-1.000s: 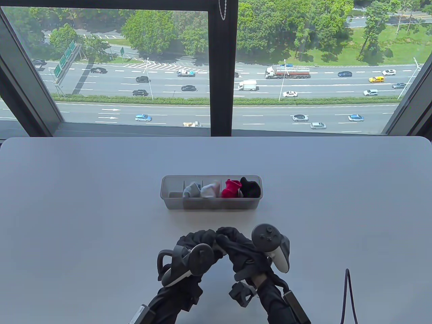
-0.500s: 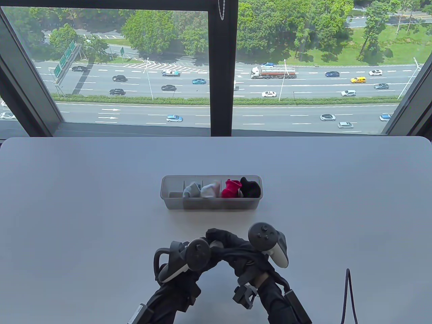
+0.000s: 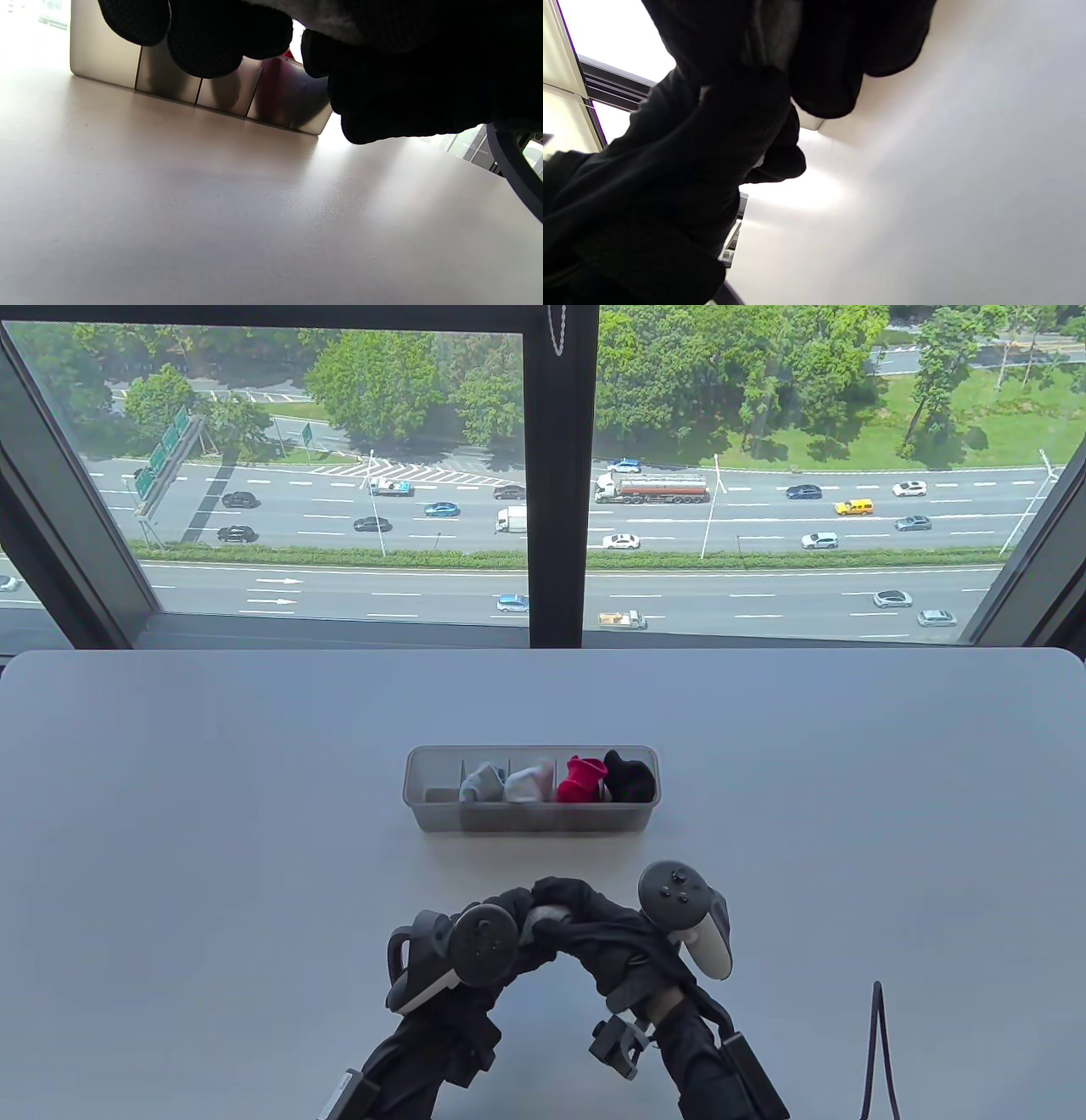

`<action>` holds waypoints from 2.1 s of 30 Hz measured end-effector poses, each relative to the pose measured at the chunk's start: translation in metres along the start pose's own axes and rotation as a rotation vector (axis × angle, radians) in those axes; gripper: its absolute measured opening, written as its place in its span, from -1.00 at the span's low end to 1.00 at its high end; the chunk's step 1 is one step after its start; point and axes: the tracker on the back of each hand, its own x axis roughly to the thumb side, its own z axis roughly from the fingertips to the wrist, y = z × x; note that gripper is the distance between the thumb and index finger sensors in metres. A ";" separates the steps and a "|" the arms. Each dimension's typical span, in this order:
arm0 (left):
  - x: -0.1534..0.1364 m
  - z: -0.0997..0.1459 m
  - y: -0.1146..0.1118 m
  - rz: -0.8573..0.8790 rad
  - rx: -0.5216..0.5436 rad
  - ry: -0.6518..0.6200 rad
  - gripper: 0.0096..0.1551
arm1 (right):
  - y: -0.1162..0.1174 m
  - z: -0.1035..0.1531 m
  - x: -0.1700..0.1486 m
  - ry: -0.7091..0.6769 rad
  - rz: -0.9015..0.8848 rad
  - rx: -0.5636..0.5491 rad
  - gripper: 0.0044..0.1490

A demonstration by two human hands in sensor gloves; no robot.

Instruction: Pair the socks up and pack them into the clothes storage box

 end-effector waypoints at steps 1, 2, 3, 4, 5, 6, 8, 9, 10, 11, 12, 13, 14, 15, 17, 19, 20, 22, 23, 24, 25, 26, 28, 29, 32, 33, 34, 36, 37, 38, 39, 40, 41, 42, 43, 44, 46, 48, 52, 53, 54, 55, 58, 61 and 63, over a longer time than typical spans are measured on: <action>-0.001 0.001 0.000 -0.007 -0.008 0.005 0.02 | -0.001 0.001 0.000 0.010 0.030 -0.032 -0.29; -0.002 0.003 0.003 0.012 0.034 -0.004 0.00 | -0.003 0.002 -0.001 0.016 0.057 -0.058 -0.29; -0.002 0.005 0.006 0.041 0.081 -0.020 -0.07 | -0.005 0.003 -0.003 0.025 0.074 -0.084 -0.30; -0.003 0.007 0.010 0.074 0.147 -0.031 -0.22 | -0.008 0.004 -0.004 0.034 0.077 -0.106 -0.31; -0.002 0.009 0.015 0.091 0.220 -0.028 -0.35 | -0.011 0.005 -0.006 0.039 0.069 -0.133 -0.32; -0.002 0.010 0.018 0.105 0.255 -0.024 -0.48 | -0.012 0.005 -0.006 0.037 0.060 -0.135 -0.32; -0.001 0.011 0.019 0.143 0.288 -0.055 -0.59 | -0.013 0.005 -0.005 0.020 0.027 -0.116 -0.32; 0.000 0.009 0.018 0.135 0.260 -0.065 -0.59 | -0.011 0.005 -0.003 0.018 0.014 -0.116 -0.33; 0.001 0.009 0.015 0.099 0.227 -0.057 -0.59 | -0.009 0.005 -0.001 0.020 0.035 -0.117 -0.33; 0.001 0.009 0.014 0.081 0.219 -0.053 -0.55 | -0.008 0.005 -0.001 0.015 0.064 -0.118 -0.33; 0.001 0.007 0.012 0.083 0.182 -0.065 -0.49 | -0.007 0.005 -0.002 0.015 0.073 -0.110 -0.32; 0.001 0.008 0.010 0.078 0.170 -0.063 -0.41 | -0.007 0.005 -0.003 0.018 0.063 -0.108 -0.32; 0.002 0.007 0.009 0.054 0.156 -0.059 -0.34 | -0.006 0.005 -0.003 0.022 0.027 -0.112 -0.31; 0.004 0.007 0.008 0.027 0.142 -0.048 -0.28 | -0.006 0.005 -0.002 0.025 -0.003 -0.109 -0.29; 0.006 0.007 0.008 0.009 0.182 -0.029 -0.34 | -0.004 0.005 -0.001 0.010 0.029 -0.099 -0.28; 0.005 0.007 0.009 0.019 0.195 -0.018 -0.48 | -0.002 0.006 0.000 0.001 0.056 -0.092 -0.28; 0.004 0.007 0.009 0.037 0.182 -0.025 -0.50 | -0.002 0.006 0.000 0.000 0.060 -0.095 -0.29; 0.000 0.007 0.010 0.082 0.164 -0.032 -0.53 | -0.001 0.006 0.001 -0.005 0.085 -0.090 -0.29; -0.001 0.007 0.010 0.085 0.158 -0.028 -0.53 | -0.001 0.006 0.000 -0.005 0.086 -0.087 -0.29; -0.001 0.007 0.010 0.085 0.158 -0.028 -0.54 | -0.001 0.006 0.001 -0.004 0.085 -0.090 -0.29; -0.001 0.007 0.010 0.090 0.146 -0.028 -0.55 | -0.001 0.006 0.000 -0.004 0.087 -0.092 -0.29; -0.002 0.006 0.010 0.101 0.126 -0.026 -0.56 | -0.002 0.006 0.000 -0.004 0.097 -0.089 -0.28; -0.002 0.005 0.009 0.139 0.110 -0.007 -0.57 | -0.002 0.006 -0.001 -0.007 0.102 -0.083 -0.25; -0.002 0.004 0.008 0.150 0.102 0.004 -0.56 | -0.002 0.006 -0.001 -0.008 0.087 -0.085 -0.24; -0.003 0.004 0.008 0.175 0.094 0.019 -0.54 | -0.002 0.005 0.001 -0.019 0.112 -0.074 -0.21; -0.004 0.004 0.008 0.183 0.093 0.021 -0.54 | -0.002 0.005 0.001 -0.021 0.107 -0.066 -0.20; -0.006 0.004 0.008 0.209 0.088 0.031 -0.55 | -0.002 0.005 0.001 -0.022 0.098 -0.058 -0.19; -0.010 0.005 0.007 0.288 0.105 0.037 -0.57 | -0.003 0.005 -0.001 -0.020 0.088 -0.062 -0.18; -0.013 0.005 0.007 0.346 0.103 0.036 -0.58 | -0.004 0.005 -0.001 -0.020 0.087 -0.062 -0.18; -0.014 0.005 0.006 0.382 0.098 0.036 -0.58 | -0.005 0.005 -0.002 -0.022 0.081 -0.061 -0.18; -0.015 0.005 0.005 0.420 0.100 0.039 -0.59 | -0.005 0.005 -0.003 -0.023 0.069 -0.057 -0.18; -0.015 0.005 0.005 0.431 0.103 0.033 -0.59 | -0.006 0.005 -0.003 -0.024 0.060 -0.054 -0.18; -0.015 0.005 0.005 0.429 0.105 0.030 -0.59 | -0.006 0.004 -0.003 -0.023 0.053 -0.055 -0.19; -0.015 0.005 0.005 0.426 0.106 0.030 -0.58 | -0.006 0.004 -0.003 -0.022 0.049 -0.055 -0.19; -0.016 0.006 0.006 0.423 0.120 0.037 -0.58 | -0.007 0.004 -0.004 -0.022 0.037 -0.053 -0.18; -0.017 0.007 0.006 0.426 0.162 0.050 -0.58 | -0.008 0.004 -0.004 -0.020 0.008 -0.060 -0.18; -0.021 0.007 0.008 0.438 0.202 0.088 -0.44 | -0.011 0.004 -0.005 -0.039 -0.040 -0.042 -0.18; -0.028 0.006 0.005 0.477 0.164 0.100 -0.28 | -0.011 0.004 -0.004 -0.061 -0.106 -0.029 -0.17; -0.042 0.001 -0.006 0.743 -0.001 0.107 -0.12 | -0.008 0.003 0.001 -0.102 -0.219 0.020 -0.14; -0.042 0.000 -0.008 0.859 -0.033 0.097 -0.11 | -0.008 0.003 0.002 -0.101 -0.217 0.019 -0.15; -0.044 -0.002 -0.009 0.988 -0.057 0.111 -0.21 | -0.009 0.003 0.002 -0.103 -0.203 0.005 -0.14; -0.045 -0.002 -0.009 1.031 -0.041 0.104 -0.31 | -0.010 0.004 0.002 -0.098 -0.185 -0.002 -0.14; -0.036 0.000 0.006 0.795 0.107 0.089 -0.41 | -0.007 0.004 0.006 -0.090 0.006 -0.026 -0.08; -0.023 0.003 0.012 0.452 0.150 0.033 -0.44 | -0.004 0.005 0.010 -0.091 0.223 -0.063 -0.05; -0.015 0.002 0.011 0.372 0.142 -0.033 -0.44 | -0.002 0.006 0.011 -0.103 0.282 -0.037 -0.05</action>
